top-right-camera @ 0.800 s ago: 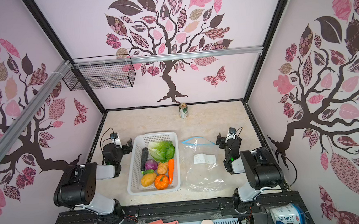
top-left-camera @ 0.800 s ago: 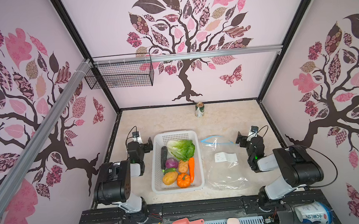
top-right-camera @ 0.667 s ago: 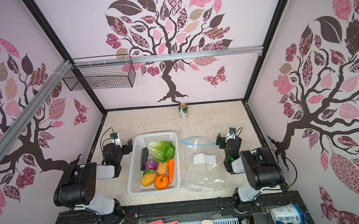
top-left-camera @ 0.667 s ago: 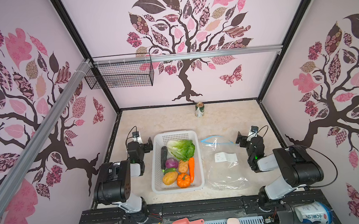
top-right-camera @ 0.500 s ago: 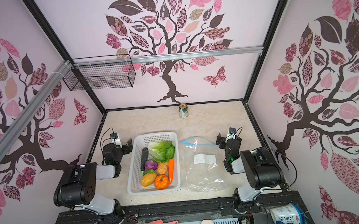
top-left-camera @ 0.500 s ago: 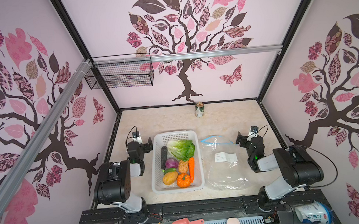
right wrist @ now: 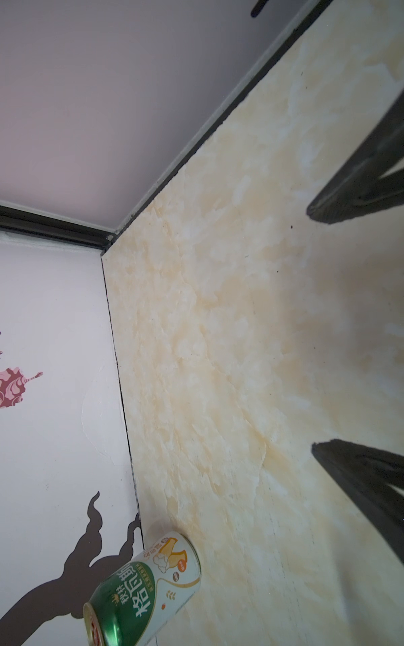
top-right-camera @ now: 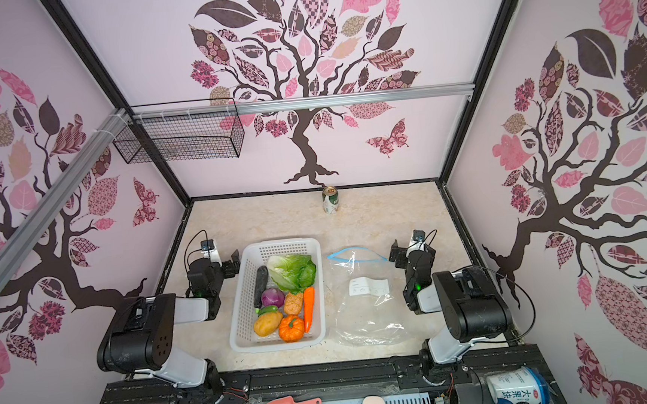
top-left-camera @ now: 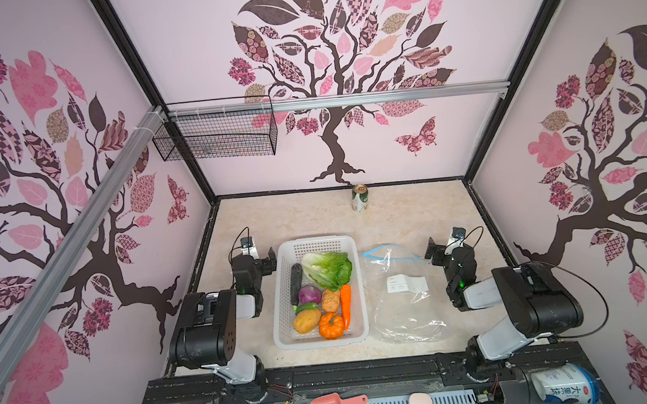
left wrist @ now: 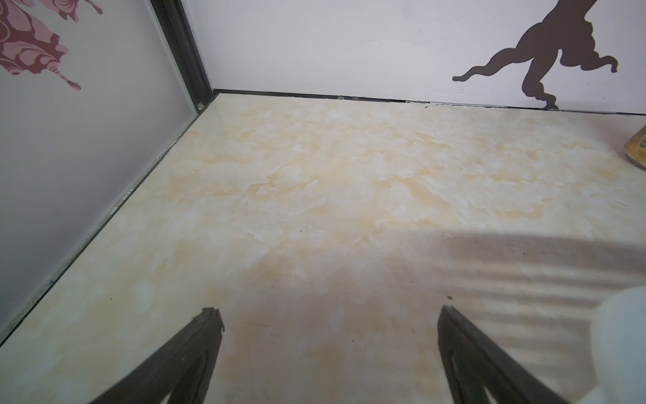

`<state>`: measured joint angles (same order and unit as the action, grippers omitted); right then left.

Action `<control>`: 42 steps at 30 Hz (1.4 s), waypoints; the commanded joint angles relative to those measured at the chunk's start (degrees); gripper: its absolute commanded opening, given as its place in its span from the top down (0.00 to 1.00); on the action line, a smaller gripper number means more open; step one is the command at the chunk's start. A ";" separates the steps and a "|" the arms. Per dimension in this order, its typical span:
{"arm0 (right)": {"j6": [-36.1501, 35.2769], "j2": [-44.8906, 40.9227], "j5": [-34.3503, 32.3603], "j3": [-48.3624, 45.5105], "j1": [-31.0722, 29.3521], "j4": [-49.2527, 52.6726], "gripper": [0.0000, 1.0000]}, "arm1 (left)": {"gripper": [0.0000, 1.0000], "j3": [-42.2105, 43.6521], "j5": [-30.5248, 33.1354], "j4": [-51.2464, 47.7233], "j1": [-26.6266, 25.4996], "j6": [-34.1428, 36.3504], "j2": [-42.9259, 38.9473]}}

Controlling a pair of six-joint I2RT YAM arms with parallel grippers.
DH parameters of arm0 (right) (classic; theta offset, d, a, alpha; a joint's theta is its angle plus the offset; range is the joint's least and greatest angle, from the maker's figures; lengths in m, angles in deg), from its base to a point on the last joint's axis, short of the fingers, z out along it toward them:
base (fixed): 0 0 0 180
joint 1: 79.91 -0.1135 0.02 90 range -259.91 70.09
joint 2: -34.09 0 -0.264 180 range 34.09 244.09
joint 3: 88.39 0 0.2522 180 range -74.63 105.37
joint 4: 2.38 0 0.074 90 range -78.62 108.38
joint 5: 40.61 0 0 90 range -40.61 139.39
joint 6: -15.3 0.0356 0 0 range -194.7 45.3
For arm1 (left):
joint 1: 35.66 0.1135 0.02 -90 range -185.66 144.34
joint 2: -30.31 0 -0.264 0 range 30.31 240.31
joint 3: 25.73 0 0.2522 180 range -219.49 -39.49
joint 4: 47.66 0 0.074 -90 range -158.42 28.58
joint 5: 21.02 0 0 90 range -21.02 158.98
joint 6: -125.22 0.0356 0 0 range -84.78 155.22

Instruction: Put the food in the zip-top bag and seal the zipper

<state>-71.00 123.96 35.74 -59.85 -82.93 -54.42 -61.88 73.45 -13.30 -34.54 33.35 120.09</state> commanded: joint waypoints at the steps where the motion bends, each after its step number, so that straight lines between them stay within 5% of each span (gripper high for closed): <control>1: 0.43 -0.57 0.03 1.43 -0.16 -0.62 0.01 | 0.01 -0.22 0.52 0.03 0.00 -0.01 -0.86; 10: 0.62 -1.93 -1.31 1.23 -0.17 -1.32 0.00 | 0.01 -0.06 -0.04 0.09 0.47 -0.28 -0.88; 19: 6.19 -18.10 -1.73 14.85 -0.20 34.01 0.01 | 0.01 -11.12 4.44 -27.81 0.32 -2.43 -16.58; 25: 20.20 -20.95 13.44 29.00 -0.49 60.05 0.03 | 0.02 -20.90 9.11 -44.33 0.20 -11.71 -22.35; 27: 24.04 -20.87 23.07 31.61 -1.09 65.01 0.05 | 0.01 -28.09 10.10 -57.93 0.11 -18.95 -22.39; 32: 27.25 -22.11 24.36 32.61 -11.11 69.33 0.12 | 0.01 -40.61 4.45 -76.33 -0.89 -22.13 -18.19; 37: 27.97 -18.92 29.13 36.41 -19.94 76.55 0.27 | 0.01 -36.05 -3.73 -72.45 -1.91 -21.92 -20.45; 42: 25.44 -13.12 24.80 42.18 -32.13 85.61 0.31 | 0.01 -36.41 -10.09 -72.39 -3.98 -23.50 -19.00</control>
<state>-44.97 107.76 61.73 -21.23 -110.19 23.17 -98.27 68.86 -84.31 -37.12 10.81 100.52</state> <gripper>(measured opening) 0.690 0.986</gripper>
